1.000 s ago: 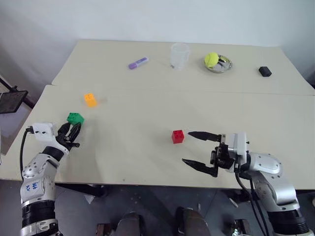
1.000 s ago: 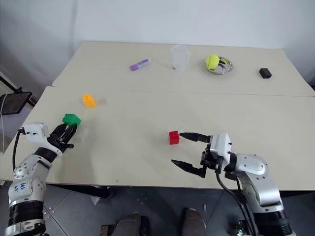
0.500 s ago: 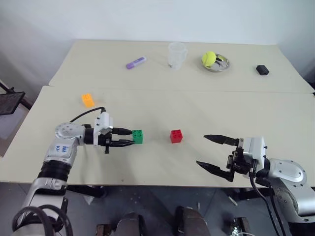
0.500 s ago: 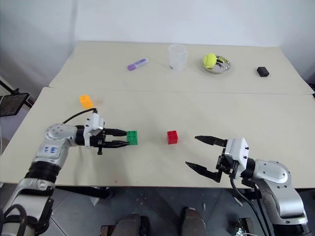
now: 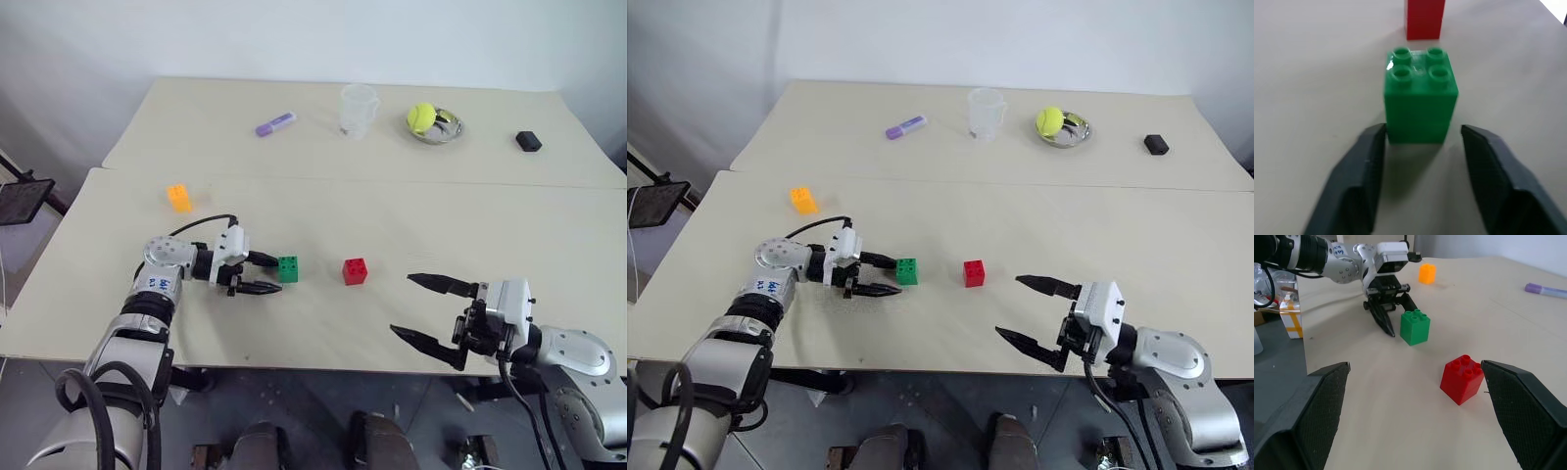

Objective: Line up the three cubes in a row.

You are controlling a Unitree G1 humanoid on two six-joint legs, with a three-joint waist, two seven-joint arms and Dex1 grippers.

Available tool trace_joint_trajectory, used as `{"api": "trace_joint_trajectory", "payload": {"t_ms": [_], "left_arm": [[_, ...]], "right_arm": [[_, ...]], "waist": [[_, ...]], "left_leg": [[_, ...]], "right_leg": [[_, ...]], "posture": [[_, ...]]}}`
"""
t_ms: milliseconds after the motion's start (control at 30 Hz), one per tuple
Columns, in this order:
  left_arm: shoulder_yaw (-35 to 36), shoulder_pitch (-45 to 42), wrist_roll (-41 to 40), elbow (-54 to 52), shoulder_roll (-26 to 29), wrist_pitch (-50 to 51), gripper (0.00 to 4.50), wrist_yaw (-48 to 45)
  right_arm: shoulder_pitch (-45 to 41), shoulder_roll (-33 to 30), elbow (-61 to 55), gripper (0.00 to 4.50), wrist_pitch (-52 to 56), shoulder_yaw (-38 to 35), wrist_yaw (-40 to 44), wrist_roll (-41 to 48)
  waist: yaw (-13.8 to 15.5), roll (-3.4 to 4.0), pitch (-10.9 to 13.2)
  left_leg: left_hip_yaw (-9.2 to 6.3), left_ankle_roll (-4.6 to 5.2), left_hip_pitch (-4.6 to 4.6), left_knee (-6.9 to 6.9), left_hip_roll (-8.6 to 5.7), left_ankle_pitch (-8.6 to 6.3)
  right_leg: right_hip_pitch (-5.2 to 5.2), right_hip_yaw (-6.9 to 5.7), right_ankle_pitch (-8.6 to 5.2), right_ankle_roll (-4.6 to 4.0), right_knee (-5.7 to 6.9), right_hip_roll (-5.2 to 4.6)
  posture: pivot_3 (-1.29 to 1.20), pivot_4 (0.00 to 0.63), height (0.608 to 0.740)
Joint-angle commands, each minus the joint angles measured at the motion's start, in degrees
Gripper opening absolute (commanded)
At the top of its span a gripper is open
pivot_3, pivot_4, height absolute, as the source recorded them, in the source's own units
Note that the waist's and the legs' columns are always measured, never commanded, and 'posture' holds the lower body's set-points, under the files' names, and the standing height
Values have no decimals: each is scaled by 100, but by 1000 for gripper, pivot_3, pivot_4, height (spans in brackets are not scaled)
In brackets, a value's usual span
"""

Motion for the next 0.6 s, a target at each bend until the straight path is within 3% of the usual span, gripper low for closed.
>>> {"api": "trace_joint_trajectory", "payload": {"t_ms": [33,67,133,267,367,533,600], "left_arm": [[439,137,-274,-329,215,25,3940,211],[556,349,-355,-603,341,98,4218,234],[783,974,-542,-1423,618,276,4218,288],[1757,3117,-1193,-4089,1045,1268,4365,1276],[2931,4601,-1668,-5581,807,1979,4365,2588],[4354,5850,-2028,-6717,-46,2454,4365,4565],[4592,6278,-2137,-7080,-480,2519,4365,5031]], "right_arm": [[-162,23,-123,4500,55,0,15,193],[-256,56,-70,4500,59,56,38,201],[-484,205,68,4500,-156,150,116,153],[-971,463,385,4500,-331,415,267,71],[-1325,768,710,4500,-461,478,195,53],[-1620,981,1123,4500,-581,584,150,-142],[-1694,1003,1250,4500,-671,589,151,-212]], "waist": [[-6,0,0],[-29,0,0],[-102,0,0],[-247,2,6],[-190,-3,10],[-42,-1,12],[-14,-1,12]], "left_leg": [[0,0,0,1,0,0],[-2,0,0,1,1,0],[2,0,4,-5,4,0],[-30,-5,29,-31,11,-2],[-52,-6,20,-23,15,-3],[-66,0,22,-2,18,-7],[-64,4,23,4,15,-9]], "right_leg": [[0,0,0,0,0,0],[0,0,0,0,2,0],[-5,2,0,0,8,0],[-8,8,0,0,17,-1],[-6,-1,0,0,22,-1],[14,1,0,0,17,-11],[17,2,0,0,16,-15]], "posture": [[0,150,740],[0,150,740],[0,150,740],[0,150,740],[0,150,740],[0,150,740],[0,150,740]]}}
